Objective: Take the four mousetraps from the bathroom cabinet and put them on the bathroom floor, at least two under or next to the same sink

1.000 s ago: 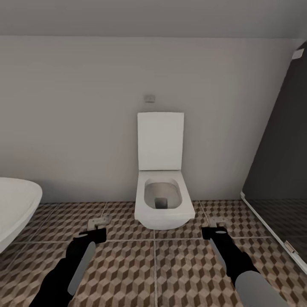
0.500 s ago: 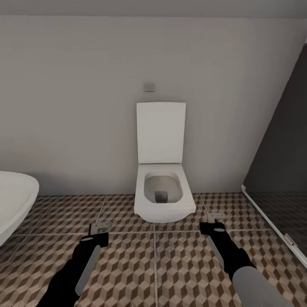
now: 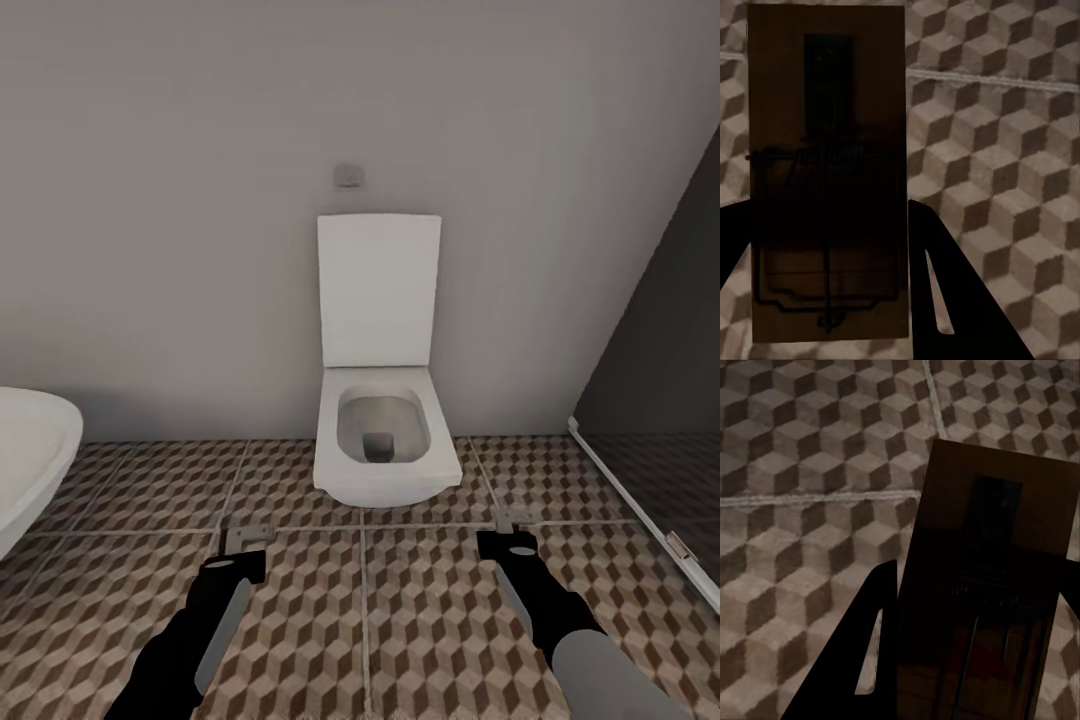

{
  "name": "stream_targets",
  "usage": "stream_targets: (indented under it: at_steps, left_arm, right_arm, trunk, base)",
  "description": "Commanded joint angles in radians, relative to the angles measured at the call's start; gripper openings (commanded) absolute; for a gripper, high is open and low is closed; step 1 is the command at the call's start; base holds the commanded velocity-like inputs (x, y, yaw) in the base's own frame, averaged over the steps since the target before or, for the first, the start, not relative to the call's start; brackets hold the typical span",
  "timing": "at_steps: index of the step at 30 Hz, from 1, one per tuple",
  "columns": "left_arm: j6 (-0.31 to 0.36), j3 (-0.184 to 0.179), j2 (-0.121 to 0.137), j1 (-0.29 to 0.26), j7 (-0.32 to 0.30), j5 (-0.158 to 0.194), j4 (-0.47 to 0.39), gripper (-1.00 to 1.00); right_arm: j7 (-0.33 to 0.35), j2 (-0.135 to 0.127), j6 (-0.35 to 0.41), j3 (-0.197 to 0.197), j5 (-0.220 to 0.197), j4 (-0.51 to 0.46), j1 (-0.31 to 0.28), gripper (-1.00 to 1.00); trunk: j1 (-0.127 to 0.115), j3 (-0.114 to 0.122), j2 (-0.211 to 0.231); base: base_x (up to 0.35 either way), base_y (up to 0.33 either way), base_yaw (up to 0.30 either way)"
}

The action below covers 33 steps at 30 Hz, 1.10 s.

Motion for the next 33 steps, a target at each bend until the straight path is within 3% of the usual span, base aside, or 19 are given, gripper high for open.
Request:
stream_targets:
  at_steps: [1,11,33]
  left_arm:
    - [0.003,-0.002,0.0,-0.001,0.008,0.007,-0.001,-1.0]
    - [0.001,-0.002,-0.002,-0.001,0.008,0.008,-0.003,-1.0]
    - [0.0,0.001,0.006,-0.001,0.007,0.007,-0.008,-1.0]
  right_arm:
    - [-0.002,0.0,0.005,-0.001,0.006,-0.002,0.0,-1.0]
    - [-0.067,-0.001,-0.003,0.001,0.01,-0.005,0.0,-1.0]
    - [-0.078,0.002,-0.046,0.003,0.007,0.002,0.0,-1.0]
  trunk:
    - [0.0,-0.005,-0.001]
    - [0.005,-0.044,-0.003]
    - [0.015,-0.129,-0.008]
  base:
    - [0.0,0.0,0.0]
    - [0.0,0.0,0.0]
    - [0.0,0.0,0.0]
